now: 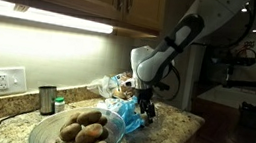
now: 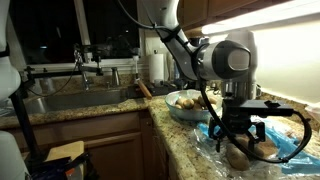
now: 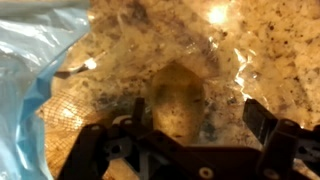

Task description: Move potatoes from the plastic bag to the clear bowl

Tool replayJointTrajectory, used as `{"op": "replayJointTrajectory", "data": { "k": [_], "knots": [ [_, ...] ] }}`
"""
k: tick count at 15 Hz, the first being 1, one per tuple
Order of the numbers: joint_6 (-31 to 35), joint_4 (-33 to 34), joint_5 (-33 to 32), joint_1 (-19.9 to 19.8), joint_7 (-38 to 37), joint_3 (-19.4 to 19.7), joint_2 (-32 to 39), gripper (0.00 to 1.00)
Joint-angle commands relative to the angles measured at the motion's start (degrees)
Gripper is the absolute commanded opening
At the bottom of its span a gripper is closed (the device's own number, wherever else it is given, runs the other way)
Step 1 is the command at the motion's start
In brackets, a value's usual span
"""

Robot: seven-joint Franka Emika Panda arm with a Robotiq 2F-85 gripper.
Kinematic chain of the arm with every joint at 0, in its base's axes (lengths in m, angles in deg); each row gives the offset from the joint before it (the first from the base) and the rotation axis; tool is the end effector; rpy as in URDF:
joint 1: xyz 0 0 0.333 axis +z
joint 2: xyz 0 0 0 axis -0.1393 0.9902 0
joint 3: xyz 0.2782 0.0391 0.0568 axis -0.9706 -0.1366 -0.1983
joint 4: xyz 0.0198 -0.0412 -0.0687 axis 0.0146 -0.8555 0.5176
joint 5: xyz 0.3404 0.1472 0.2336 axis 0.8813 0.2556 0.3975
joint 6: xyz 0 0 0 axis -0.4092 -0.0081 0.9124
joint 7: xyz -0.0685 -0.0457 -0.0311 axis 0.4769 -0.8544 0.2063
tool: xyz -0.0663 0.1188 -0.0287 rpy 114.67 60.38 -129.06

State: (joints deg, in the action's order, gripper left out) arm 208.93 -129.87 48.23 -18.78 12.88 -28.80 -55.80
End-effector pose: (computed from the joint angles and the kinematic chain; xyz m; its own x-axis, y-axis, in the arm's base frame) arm 0.5963 -0.1565 0.1563 0.6269 0.7576 -0.1819 0.7752 -0.6300 0.0478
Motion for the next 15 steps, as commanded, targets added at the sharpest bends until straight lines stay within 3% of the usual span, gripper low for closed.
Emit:
{"op": "replayJointTrajectory", "data": {
  "k": [1,15],
  "knots": [
    [2.5,0.1,1.2,-1.1,2.1,-0.4,0.5,1.00],
    [3.7,1.1,1.0,-1.1,1.8,0.0,2.0,1.00]
  ]
}}
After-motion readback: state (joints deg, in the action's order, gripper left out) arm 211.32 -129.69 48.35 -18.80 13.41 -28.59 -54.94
